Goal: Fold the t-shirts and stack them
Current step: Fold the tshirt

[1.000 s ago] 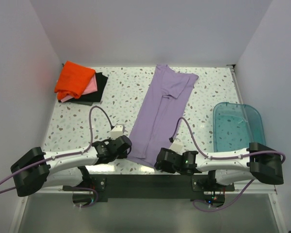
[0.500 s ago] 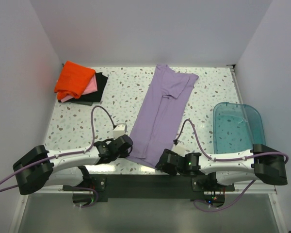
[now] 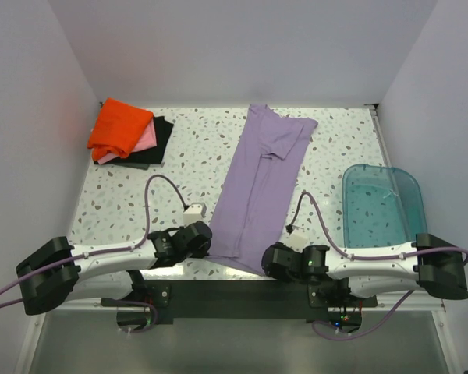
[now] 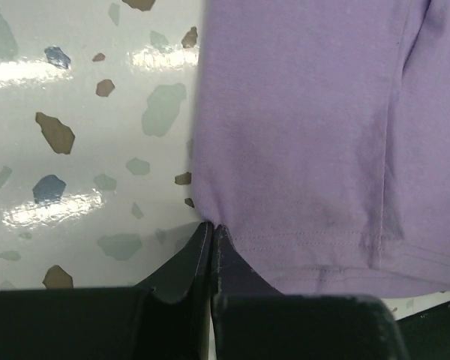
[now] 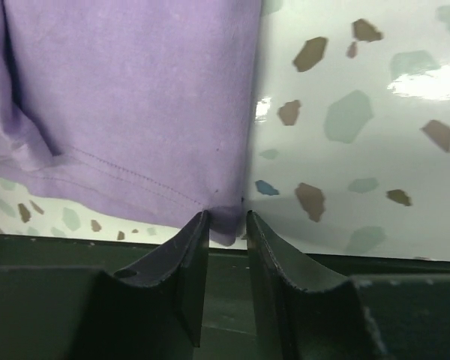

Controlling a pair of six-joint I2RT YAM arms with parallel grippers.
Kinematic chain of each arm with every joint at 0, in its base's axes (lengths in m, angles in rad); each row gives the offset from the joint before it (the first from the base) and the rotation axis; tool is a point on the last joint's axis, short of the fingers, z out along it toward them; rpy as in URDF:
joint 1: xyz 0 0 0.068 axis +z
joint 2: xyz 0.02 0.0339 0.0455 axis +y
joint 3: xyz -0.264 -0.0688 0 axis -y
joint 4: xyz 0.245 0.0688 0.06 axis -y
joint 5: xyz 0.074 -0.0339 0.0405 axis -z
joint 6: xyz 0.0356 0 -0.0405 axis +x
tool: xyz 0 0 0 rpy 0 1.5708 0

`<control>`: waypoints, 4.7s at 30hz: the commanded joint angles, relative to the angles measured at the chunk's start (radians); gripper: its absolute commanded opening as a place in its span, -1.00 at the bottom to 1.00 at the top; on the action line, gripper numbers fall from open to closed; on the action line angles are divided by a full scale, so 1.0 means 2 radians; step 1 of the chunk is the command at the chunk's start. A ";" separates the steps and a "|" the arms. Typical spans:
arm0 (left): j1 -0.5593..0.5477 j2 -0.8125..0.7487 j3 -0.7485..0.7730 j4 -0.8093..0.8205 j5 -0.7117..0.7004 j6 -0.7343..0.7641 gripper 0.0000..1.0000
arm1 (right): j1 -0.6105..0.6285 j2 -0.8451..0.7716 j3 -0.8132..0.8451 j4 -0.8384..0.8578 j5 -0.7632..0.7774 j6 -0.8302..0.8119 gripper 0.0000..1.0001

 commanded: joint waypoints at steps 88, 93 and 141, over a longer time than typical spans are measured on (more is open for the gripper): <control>0.229 0.474 0.591 0.026 0.078 0.168 -0.49 | -0.530 0.375 0.443 0.041 -0.089 -0.507 -0.23; 0.241 0.425 0.553 0.059 0.071 0.181 0.11 | -0.533 0.348 0.442 0.025 -0.076 -0.524 0.21; 0.235 0.529 0.616 0.057 0.083 0.185 -0.65 | -0.539 0.448 0.493 0.048 -0.093 -0.536 -0.24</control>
